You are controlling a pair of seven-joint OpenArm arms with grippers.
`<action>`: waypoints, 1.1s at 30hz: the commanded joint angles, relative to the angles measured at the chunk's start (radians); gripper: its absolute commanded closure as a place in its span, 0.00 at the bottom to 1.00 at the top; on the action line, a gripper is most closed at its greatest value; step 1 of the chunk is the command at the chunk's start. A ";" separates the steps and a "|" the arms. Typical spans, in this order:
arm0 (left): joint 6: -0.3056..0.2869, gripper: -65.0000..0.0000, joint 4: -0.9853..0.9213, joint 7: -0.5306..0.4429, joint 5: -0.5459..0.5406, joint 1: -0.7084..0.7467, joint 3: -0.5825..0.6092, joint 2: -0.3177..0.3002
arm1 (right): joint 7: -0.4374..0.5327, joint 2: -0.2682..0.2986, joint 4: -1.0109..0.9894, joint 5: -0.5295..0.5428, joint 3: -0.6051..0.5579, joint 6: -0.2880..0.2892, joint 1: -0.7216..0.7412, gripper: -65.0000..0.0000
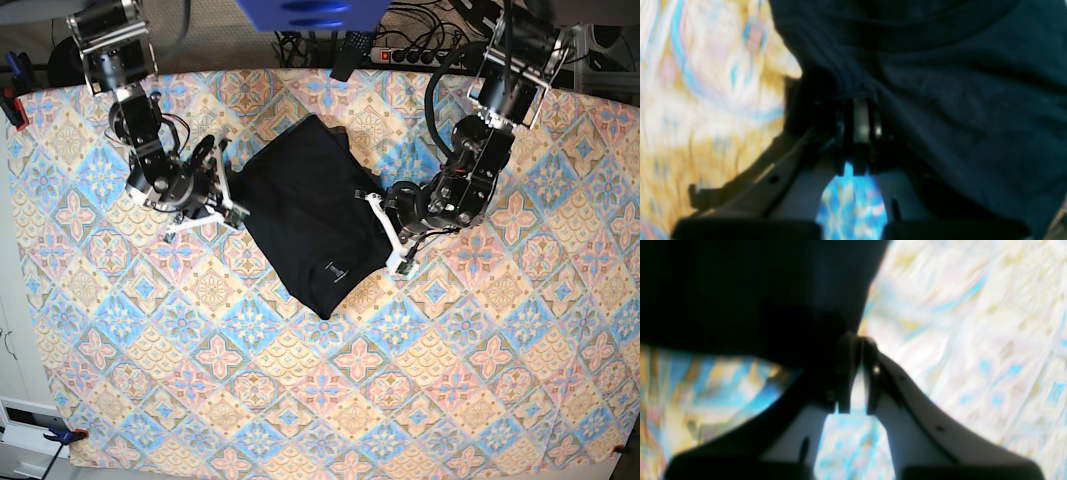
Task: Fold the T-shirt properly
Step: 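Press and straighten the folded shirt's sides with both grippers, then drag the folded shirt with the right gripper toward the cloth's edge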
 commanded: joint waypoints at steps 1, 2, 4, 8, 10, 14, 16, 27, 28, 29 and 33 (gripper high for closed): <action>0.003 0.97 -0.030 -0.033 0.024 -0.040 0.024 0.029 | 0.007 0.021 0.049 0.006 0.025 0.003 -0.008 0.90; 0.003 0.97 -0.076 -0.063 0.045 -0.065 0.041 0.047 | 0.007 0.027 0.083 0.007 0.049 0.003 -0.034 0.90; 0.003 0.97 -0.142 -0.112 0.079 -0.109 0.063 0.090 | 0.007 0.027 0.145 0.007 0.109 0.003 -0.088 0.90; 0.003 0.97 -0.243 -0.169 0.139 -0.177 0.076 0.168 | 0.007 0.027 0.281 0.006 0.178 0.003 -0.169 0.90; 0.003 0.97 -0.261 -0.190 0.171 -0.198 0.075 0.200 | 0.007 0.027 0.345 0.007 0.192 0.003 -0.200 0.90; 0.003 0.97 -0.261 -0.215 0.208 -0.231 0.067 0.242 | 0.005 0.024 0.454 0.007 0.200 0.003 -0.258 0.90; 0.005 0.97 -0.246 -0.208 0.206 -0.252 0.066 0.242 | 0.005 0.006 0.483 0.007 0.192 0.003 -0.269 0.90; 0.072 0.97 0.214 -0.087 0.199 0.050 -0.362 0.038 | 0.005 -0.175 0.494 0.006 -0.032 0.003 -0.184 0.90; 0.071 0.97 0.256 -0.083 0.199 0.096 -0.399 0.026 | 0.005 -0.198 0.492 0.006 -0.044 0.003 -0.174 0.90; 0.071 0.97 0.294 -0.083 0.199 0.145 -0.430 0.019 | 0.005 -0.220 0.491 0.006 -0.055 0.003 -0.166 0.90; 0.069 0.97 0.438 -0.087 0.199 0.328 -0.523 0.018 | 0.005 -0.318 0.455 0.007 -0.092 0.003 -0.099 0.90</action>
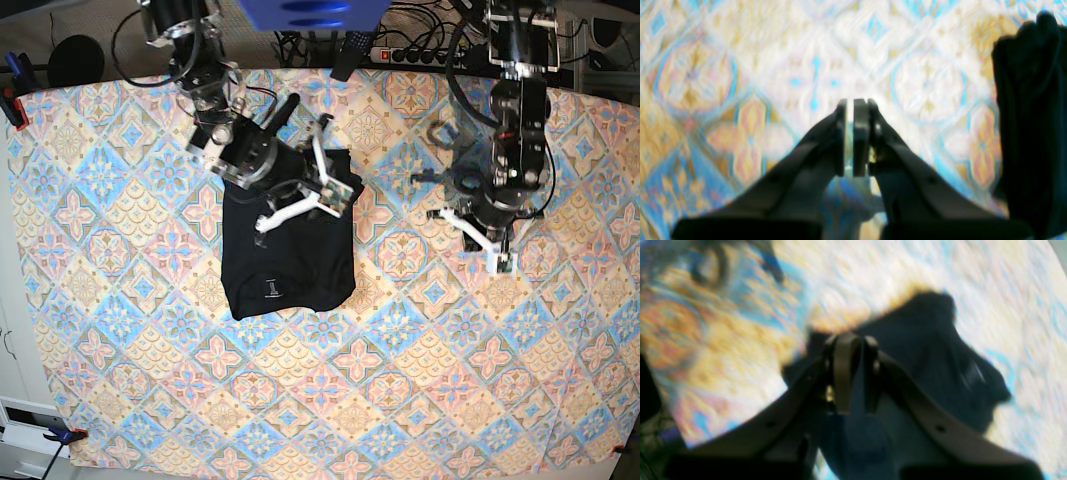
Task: Fold the T-shirt properly
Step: 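Drag the folded shirt with the right gripper toward the cloth's edge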
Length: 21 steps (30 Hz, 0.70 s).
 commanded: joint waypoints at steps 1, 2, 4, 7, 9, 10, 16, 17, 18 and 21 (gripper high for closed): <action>-0.004 0.97 0.046 -0.020 -0.001 0.025 -0.015 -0.008 | 0.024 -0.026 -0.004 0.008 0.001 -0.010 0.049 0.90; -0.004 0.97 0.072 -0.019 -0.001 0.054 -0.024 -0.008 | 0.024 -0.045 -0.037 0.008 0.001 -0.010 0.071 0.90; -0.004 0.97 0.132 -0.016 -0.001 0.113 -0.044 -0.003 | 0.024 -0.078 -0.119 0.008 0.001 -0.010 0.098 0.90; -0.004 0.97 0.212 -0.016 -0.002 0.183 -0.050 0.000 | 0.024 -0.130 -0.217 0.008 0.013 -0.010 0.144 0.90; -0.004 0.97 0.240 -0.016 -0.002 0.209 -0.050 0.000 | 0.024 -0.151 -0.281 0.008 0.047 -0.010 0.174 0.90; -0.004 0.97 0.246 -0.016 -0.002 0.220 -0.050 0.000 | 0.024 -0.151 -0.315 0.008 0.064 -0.010 0.186 0.90; -0.003 0.97 0.253 -0.016 -0.014 0.245 -0.051 0.011 | 0.030 -0.151 -0.574 0.099 0.098 -0.010 0.282 0.93; -0.003 0.97 0.253 -0.016 -0.031 0.245 -0.053 0.011 | 0.032 -0.151 -0.624 0.117 0.110 -0.010 0.298 0.94; -0.003 0.97 0.253 -0.016 -0.047 0.245 -0.055 0.011 | 0.032 -0.151 -0.666 0.131 0.125 -0.010 0.309 0.95; -0.003 0.97 0.253 -0.016 -0.090 0.245 -0.074 0.012 | 0.033 -0.151 -0.769 0.148 0.187 -0.010 0.335 0.96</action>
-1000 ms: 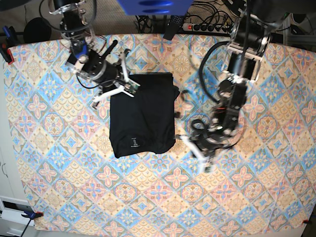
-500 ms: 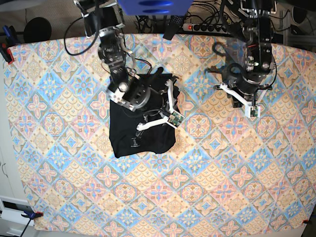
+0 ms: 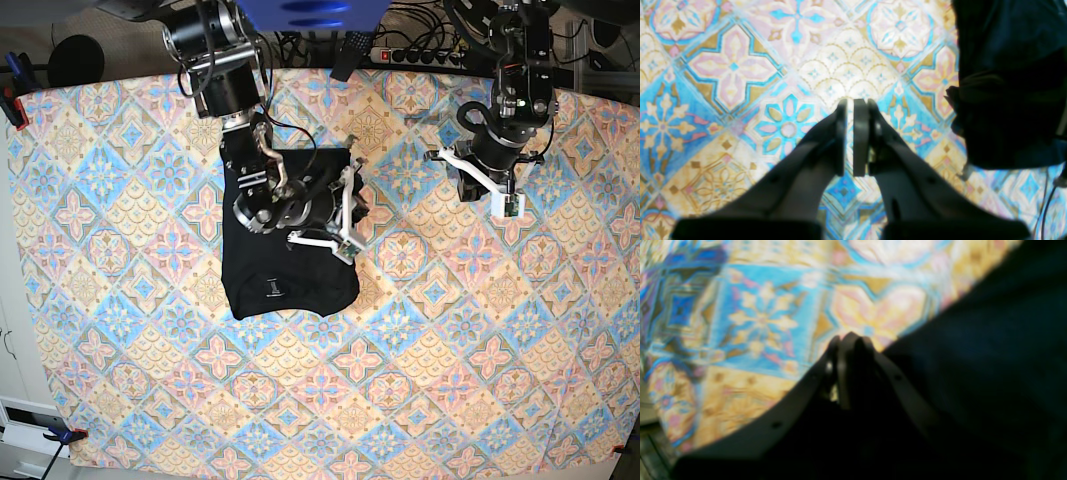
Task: Fold the T-shirt properly
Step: 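Drag the folded shirt with the right gripper toward the cloth's edge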
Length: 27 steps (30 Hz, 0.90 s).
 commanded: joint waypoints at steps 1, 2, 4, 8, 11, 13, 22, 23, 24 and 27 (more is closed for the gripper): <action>0.003 0.97 0.020 -0.020 -0.015 -0.004 -0.007 -0.007 | 0.012 0.001 -0.010 0.007 0.027 -0.001 0.026 0.96; 0.003 0.97 0.020 -0.020 -0.021 -0.004 -0.007 -0.007 | 0.012 0.001 -0.033 0.007 0.052 -0.001 0.026 0.96; 0.003 0.97 0.020 -0.020 -0.020 -0.006 -0.007 -0.007 | 0.012 0.001 -0.056 0.005 0.095 -0.001 0.026 0.96; 0.003 0.97 0.020 -0.020 -0.020 -0.007 -0.007 -0.007 | 0.007 0.001 -0.059 0.002 0.187 -0.001 0.018 0.96; 0.003 0.97 0.020 -0.020 -0.020 -0.009 -0.007 -0.007 | 0.007 0.056 -0.059 0.002 0.236 -0.001 0.018 0.96; 0.003 0.97 0.020 -0.020 -0.020 -0.010 -0.007 -0.007 | 0.009 0.088 -0.059 0.002 0.262 -0.001 0.016 0.96; 0.003 0.97 0.022 -0.020 -0.021 -0.010 -0.006 -0.007 | 0.010 0.257 -0.059 0.005 0.348 -0.001 0.016 0.96; 0.003 0.97 0.022 -0.020 -0.021 -0.010 -0.006 -0.007 | 0.010 0.283 -0.059 0.005 0.348 -0.001 0.016 0.96; 0.003 0.97 0.022 -0.020 -0.021 -0.010 -0.006 -0.007 | 0.010 0.304 -0.059 0.007 0.348 -0.001 0.016 0.96; 0.003 0.97 0.022 -0.020 -0.021 -0.009 -0.004 -0.007 | 0.010 0.343 -0.057 0.007 0.346 -0.001 0.016 0.96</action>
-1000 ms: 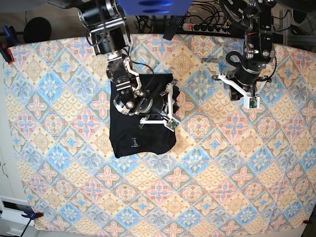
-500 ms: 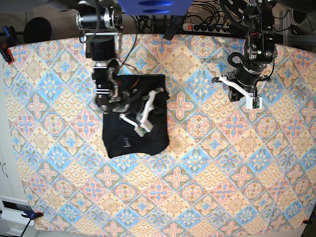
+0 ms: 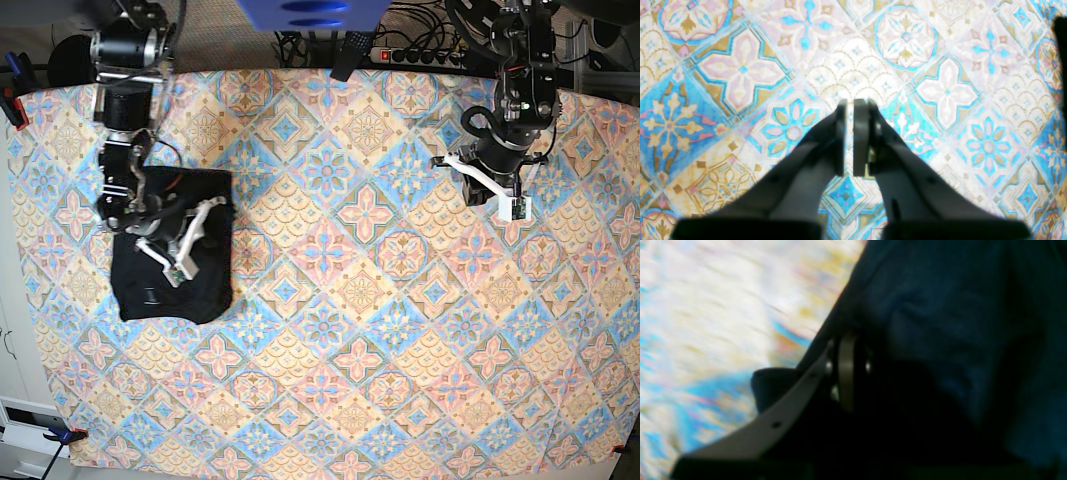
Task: Fold the T-shirt properly
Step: 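Drag the folded shirt with the right gripper toward the cloth's edge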
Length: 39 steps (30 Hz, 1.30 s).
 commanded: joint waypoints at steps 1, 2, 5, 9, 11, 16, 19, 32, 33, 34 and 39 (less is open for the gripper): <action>-0.003 0.97 0.021 -0.018 -0.007 -0.001 -0.001 -0.006 | -0.062 0.019 0.003 -0.061 0.003 -0.031 0.005 0.96; -0.003 0.97 0.021 -0.018 -0.007 -0.001 0.000 -0.006 | -0.065 0.023 0.005 -0.061 0.003 -0.031 0.005 0.96; -0.003 0.97 0.021 -0.018 -0.007 -0.003 0.002 -0.004 | -0.067 0.023 0.009 -0.061 0.003 -0.031 0.005 0.96; -0.003 0.97 0.020 -0.018 -0.007 -0.005 0.002 -0.004 | -0.068 0.020 0.108 -0.061 0.000 -0.031 -0.032 0.96; -0.003 0.97 0.020 -0.018 -0.007 -0.005 0.002 -0.004 | -0.070 0.020 0.174 -0.061 -0.001 -0.031 -0.080 0.96; -0.003 0.97 0.020 -0.018 -0.007 -0.005 0.002 -0.004 | -0.159 -0.036 0.361 -0.060 0.002 -0.031 -0.143 0.96; -0.003 0.97 0.020 -0.018 -0.007 -0.006 0.003 -0.004 | -0.177 -0.069 0.454 -0.060 0.003 -0.031 -0.163 0.96; -0.005 0.97 0.015 -0.018 -0.007 -0.031 0.026 -0.006 | -0.179 -0.072 0.629 -0.061 0.244 -0.031 -0.258 0.96; -0.005 0.97 0.015 -0.018 -0.007 -0.031 0.026 -0.006 | -0.179 -0.069 0.625 -0.064 0.267 -0.031 -0.272 0.96; -0.005 0.97 0.015 -0.018 -0.007 -0.031 0.026 -0.006 | -0.179 -0.061 0.617 -0.064 0.281 -0.031 -0.284 0.96; -0.005 0.97 0.015 -0.018 -0.007 -0.032 0.026 -0.006 | -0.179 -0.033 0.565 -0.061 0.286 -0.031 -0.350 0.96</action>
